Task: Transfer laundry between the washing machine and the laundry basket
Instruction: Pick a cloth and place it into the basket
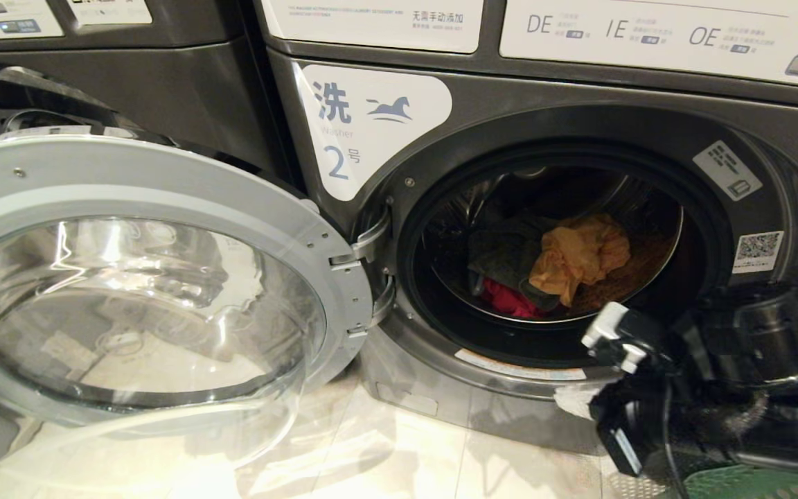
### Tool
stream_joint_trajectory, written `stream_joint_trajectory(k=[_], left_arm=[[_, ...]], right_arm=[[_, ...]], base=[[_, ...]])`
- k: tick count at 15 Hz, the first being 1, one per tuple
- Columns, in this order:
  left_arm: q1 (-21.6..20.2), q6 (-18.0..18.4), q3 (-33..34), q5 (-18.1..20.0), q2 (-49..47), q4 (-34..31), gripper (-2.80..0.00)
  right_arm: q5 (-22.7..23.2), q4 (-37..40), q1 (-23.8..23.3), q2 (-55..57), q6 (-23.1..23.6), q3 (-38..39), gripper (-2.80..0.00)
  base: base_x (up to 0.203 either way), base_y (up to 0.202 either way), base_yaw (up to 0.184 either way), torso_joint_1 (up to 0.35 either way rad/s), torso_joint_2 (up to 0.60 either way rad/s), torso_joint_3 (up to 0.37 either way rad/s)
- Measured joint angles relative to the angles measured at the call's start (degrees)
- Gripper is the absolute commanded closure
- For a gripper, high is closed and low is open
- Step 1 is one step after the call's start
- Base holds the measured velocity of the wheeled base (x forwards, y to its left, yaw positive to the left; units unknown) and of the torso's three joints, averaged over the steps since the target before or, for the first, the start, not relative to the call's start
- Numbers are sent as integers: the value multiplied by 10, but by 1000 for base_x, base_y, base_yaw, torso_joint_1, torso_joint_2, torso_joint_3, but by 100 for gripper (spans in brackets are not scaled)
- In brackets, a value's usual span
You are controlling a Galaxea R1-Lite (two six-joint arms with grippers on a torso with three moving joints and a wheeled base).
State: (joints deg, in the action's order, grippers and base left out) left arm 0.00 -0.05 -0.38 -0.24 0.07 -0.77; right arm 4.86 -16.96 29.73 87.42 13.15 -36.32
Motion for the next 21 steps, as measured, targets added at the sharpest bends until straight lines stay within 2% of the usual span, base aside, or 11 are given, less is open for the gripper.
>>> stream_joint_trajectory(k=[3,7,9,10,17,21], left_arm=[[0,-1,0,0,0,0,0],[0,-1,0,0,0,0,0],[0,-1,0,0,0,1,0],[0,-1,0,0,0,1,0],[0,-1,0,0,0,0,0],[0,-1,1,0,0,1,0]], right_arm=[[-63,-100,2,112,-29,-33,0],[-169,-267,-11,247,-34,-66,0],[-222,-315,-28,299,-36,-104,0],[-233,-319,-38,319,-38,-125,-280],[-254,-314,-95,439,-42,-314,-280],[-266,-269,-121,505,-39,-438,-280]], base=[[0,0,0,0,0,0],[0,0,0,0,0,0],[0,0,0,0,0,0],[0,0,0,0,0,0],[0,0,0,0,0,0],[0,0,0,0,0,0]])
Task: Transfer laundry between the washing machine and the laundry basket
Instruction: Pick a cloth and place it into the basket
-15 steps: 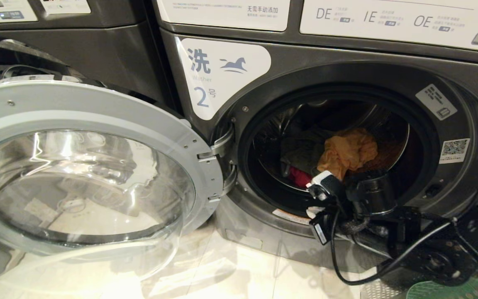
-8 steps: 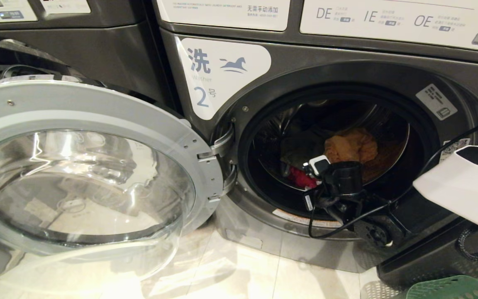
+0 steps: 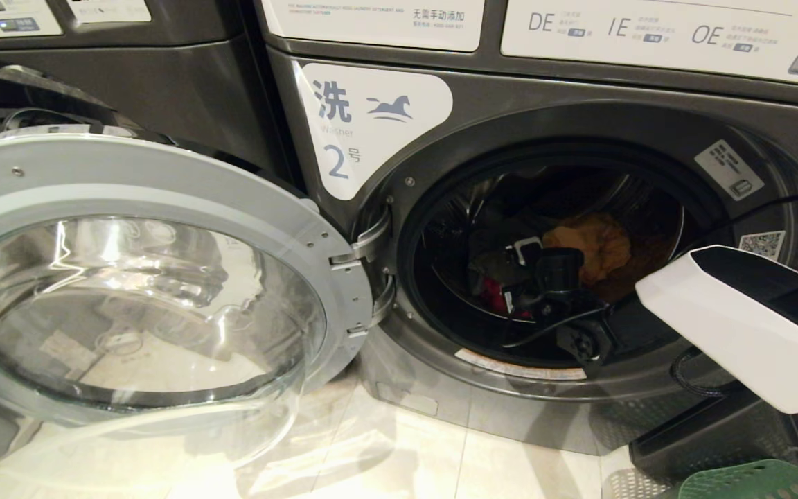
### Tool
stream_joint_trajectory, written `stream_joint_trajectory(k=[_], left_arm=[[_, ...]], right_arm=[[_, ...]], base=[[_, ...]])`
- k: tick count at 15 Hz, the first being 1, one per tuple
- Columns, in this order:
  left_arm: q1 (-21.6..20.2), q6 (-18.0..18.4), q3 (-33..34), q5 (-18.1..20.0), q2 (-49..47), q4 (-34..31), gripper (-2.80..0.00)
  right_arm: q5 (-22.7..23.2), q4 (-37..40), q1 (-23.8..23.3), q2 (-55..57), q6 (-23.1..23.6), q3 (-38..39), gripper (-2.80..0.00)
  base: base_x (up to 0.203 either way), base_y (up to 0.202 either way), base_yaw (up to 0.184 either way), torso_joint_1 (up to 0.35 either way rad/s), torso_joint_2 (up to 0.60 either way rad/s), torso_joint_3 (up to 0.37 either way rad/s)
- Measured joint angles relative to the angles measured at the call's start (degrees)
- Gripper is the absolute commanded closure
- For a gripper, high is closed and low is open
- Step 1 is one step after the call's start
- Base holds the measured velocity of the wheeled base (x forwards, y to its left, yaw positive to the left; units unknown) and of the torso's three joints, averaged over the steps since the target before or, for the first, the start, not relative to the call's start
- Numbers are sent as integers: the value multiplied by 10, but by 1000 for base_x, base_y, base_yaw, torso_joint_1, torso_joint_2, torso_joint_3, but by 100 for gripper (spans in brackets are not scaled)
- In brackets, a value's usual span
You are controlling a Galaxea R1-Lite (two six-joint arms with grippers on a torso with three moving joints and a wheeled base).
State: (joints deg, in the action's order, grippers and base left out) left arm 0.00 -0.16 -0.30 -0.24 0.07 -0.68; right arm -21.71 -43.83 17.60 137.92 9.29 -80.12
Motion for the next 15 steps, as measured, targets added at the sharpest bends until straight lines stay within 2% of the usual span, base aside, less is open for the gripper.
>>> stream_joint_trajectory(k=[3,5,6,11,15], left_arm=[[0,0,0,0,0,0,0],[0,0,0,0,0,0,0],[0,0,0,0,0,0,0],[0,-1,0,0,0,0,0],[0,1,0,0,0,0,0]], right_arm=[[-9,58,-13,35,2,-90,-280],[-42,102,-15,51,10,-141,-280],[-56,124,-16,56,12,-156,-280],[-91,135,-21,86,21,-203,-280],[-95,172,-32,114,28,-250,-280]], base=[[0,0,0,0,0,0],[0,0,0,0,0,0],[0,0,0,0,0,0],[0,0,0,0,0,0],[0,0,0,0,0,0]])
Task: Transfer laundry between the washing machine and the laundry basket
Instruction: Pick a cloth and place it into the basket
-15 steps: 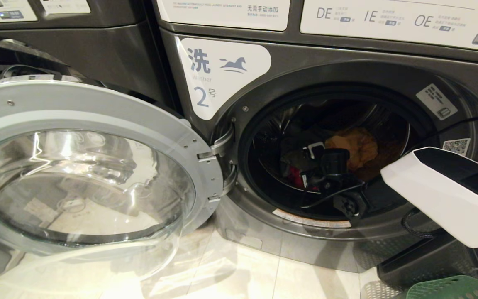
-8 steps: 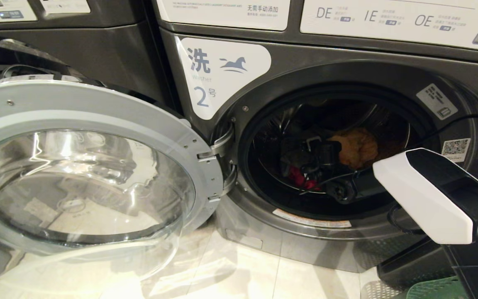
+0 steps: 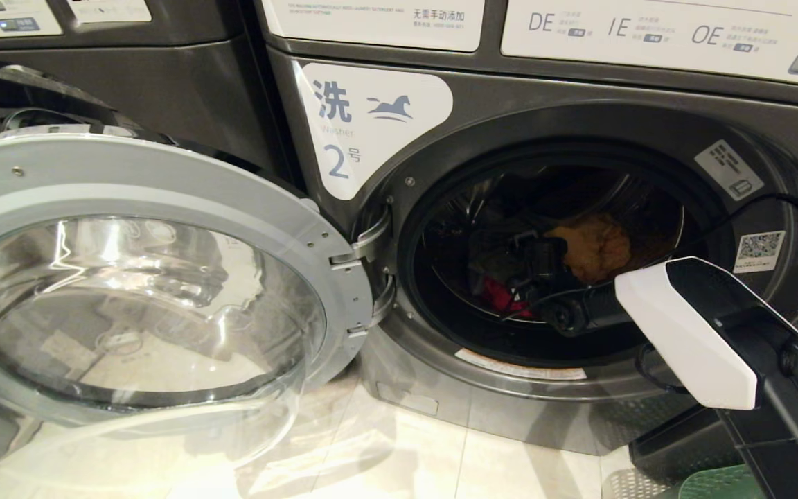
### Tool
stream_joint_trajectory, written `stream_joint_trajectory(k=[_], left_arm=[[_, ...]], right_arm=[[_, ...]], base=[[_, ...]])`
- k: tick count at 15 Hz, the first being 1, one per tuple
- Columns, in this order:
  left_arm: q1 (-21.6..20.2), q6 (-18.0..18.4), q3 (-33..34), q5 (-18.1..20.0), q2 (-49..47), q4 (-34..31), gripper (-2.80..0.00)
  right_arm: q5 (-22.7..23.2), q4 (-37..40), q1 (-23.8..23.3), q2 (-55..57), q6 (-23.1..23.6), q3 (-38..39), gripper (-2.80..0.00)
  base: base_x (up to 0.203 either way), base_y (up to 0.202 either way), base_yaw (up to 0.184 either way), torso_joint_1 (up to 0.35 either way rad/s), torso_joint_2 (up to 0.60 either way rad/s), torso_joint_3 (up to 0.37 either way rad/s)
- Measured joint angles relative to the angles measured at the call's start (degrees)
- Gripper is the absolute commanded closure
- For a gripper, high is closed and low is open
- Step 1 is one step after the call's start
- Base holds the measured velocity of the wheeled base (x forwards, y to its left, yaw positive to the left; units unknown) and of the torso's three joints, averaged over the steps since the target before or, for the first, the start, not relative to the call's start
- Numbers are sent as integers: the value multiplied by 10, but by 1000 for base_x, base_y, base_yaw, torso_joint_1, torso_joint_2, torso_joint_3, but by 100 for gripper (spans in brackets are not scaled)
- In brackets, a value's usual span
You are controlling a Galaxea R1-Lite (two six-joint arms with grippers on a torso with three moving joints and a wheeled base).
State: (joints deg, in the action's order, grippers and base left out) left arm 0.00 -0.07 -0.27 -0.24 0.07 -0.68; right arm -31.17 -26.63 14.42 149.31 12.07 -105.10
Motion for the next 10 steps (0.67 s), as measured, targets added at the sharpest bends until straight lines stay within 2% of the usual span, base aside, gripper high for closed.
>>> stream_joint_trajectory(k=[3,10], left_arm=[[0,1,0,0,0,0,0],[0,1,0,0,0,0,0]], right_arm=[[5,29,-10,33,9,-60,-280],[11,26,-36,81,8,-75,-280]], base=[[0,0,0,0,0,0],[0,0,0,0,0,0]])
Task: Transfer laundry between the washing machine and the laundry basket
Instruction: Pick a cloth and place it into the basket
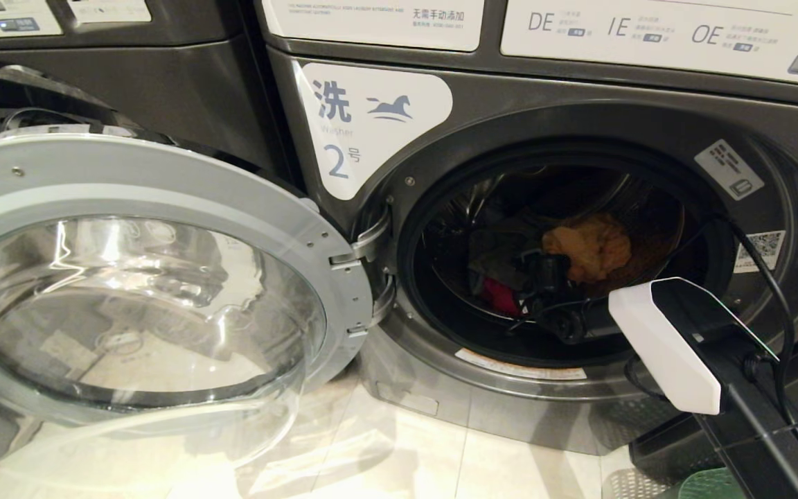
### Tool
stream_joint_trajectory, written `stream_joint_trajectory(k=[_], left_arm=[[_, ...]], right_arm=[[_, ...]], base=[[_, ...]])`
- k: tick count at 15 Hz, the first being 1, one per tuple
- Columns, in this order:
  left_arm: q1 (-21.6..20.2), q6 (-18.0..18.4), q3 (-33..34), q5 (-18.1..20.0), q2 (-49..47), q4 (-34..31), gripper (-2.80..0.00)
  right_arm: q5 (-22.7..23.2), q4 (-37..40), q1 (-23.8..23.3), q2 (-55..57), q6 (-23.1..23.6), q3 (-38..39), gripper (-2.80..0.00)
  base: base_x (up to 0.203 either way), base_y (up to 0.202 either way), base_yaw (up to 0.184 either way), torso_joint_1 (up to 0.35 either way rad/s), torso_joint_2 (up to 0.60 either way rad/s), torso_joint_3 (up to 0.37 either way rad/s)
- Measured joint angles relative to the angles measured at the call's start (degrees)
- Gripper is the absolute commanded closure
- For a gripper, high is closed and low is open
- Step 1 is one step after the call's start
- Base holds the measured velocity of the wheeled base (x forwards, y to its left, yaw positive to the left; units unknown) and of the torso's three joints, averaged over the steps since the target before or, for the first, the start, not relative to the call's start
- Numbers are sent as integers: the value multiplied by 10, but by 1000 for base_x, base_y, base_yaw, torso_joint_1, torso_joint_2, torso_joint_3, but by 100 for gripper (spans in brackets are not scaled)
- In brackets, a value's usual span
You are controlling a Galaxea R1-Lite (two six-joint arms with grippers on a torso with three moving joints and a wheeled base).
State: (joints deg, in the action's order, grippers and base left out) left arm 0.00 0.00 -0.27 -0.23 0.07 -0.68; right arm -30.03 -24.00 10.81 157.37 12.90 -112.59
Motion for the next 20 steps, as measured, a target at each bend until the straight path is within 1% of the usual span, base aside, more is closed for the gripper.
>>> stream_joint_trajectory(k=[2,3,6,9,10,17,20], left_arm=[[0,0,0,0,0,0,0],[0,0,0,0,0,0,0],[0,1,1,-1,0,7,0],[0,2,2,-1,0,8,0],[0,2,2,-1,0,8,0],[0,2,2,-1,0,7,0],[0,2,2,-1,0,7,0]], right_arm=[[15,0,-2,3,-1,0,-280],[18,0,-1,4,-2,0,0],[20,-5,-2,6,-3,-1,0],[22,-65,-2,19,1,-1,0],[22,-74,-2,22,1,0,0],[19,-79,2,2,1,0,0],[15,-76,25,-35,0,7,0]], base=[[0,0,0,0,0,0],[0,0,0,0,0,0],[0,0,0,0,0,0],[0,0,0,0,0,0],[0,0,0,0,0,0],[0,0,0,0,0,0],[0,0,0,0,0,0]])
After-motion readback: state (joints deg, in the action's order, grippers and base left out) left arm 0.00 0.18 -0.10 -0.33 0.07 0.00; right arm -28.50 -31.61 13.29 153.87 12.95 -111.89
